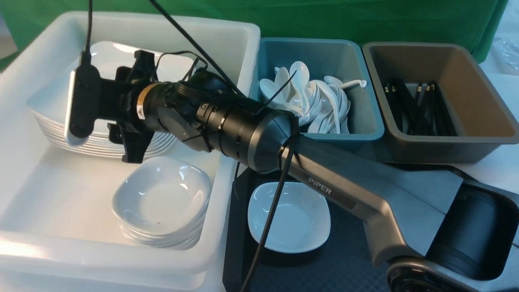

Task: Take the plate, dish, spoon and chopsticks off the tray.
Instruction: Use the right arm to put the plate into the large storage box on the left, then use the left arm to grab a small plate from the dinner plate

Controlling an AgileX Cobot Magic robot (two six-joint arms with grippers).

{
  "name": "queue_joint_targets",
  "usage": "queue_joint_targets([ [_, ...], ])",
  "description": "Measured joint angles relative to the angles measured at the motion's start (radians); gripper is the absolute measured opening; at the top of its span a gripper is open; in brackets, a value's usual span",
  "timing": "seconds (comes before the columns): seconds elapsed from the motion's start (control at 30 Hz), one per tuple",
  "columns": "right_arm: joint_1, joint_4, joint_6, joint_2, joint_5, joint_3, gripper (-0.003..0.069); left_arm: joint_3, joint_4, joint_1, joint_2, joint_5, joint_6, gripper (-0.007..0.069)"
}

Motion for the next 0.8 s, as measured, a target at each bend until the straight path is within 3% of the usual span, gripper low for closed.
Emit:
queue_joint_targets([
  [0.23, 0.029, -0.001, 0.174, -0.133, 0.255, 0.0, 0.051, 0.0, -0.003, 0.0, 0.0, -0.002, 0.025, 0.0006],
  [0.3, 0.035, -0.001, 0.194, -0.21, 0.333, 0.0, 0.0459, 0.0, 0.003, 0.0, 0.002, -0.012, 0.04, 0.0006],
  [0.57, 0.02, -0.002, 0.319, -0.469, 0.831, -0.005, 0.0059, -0.001, 0.001, -0.018, 0.173, -0.01, 0.133, 0.0006],
  [0.8, -0.06, -0.002, 0.485, -0.663, 0.834, 0.166, 0.0022, -0.001, -0.03, -0.104, 0.413, -0.011, 0.197, 0.0006],
])
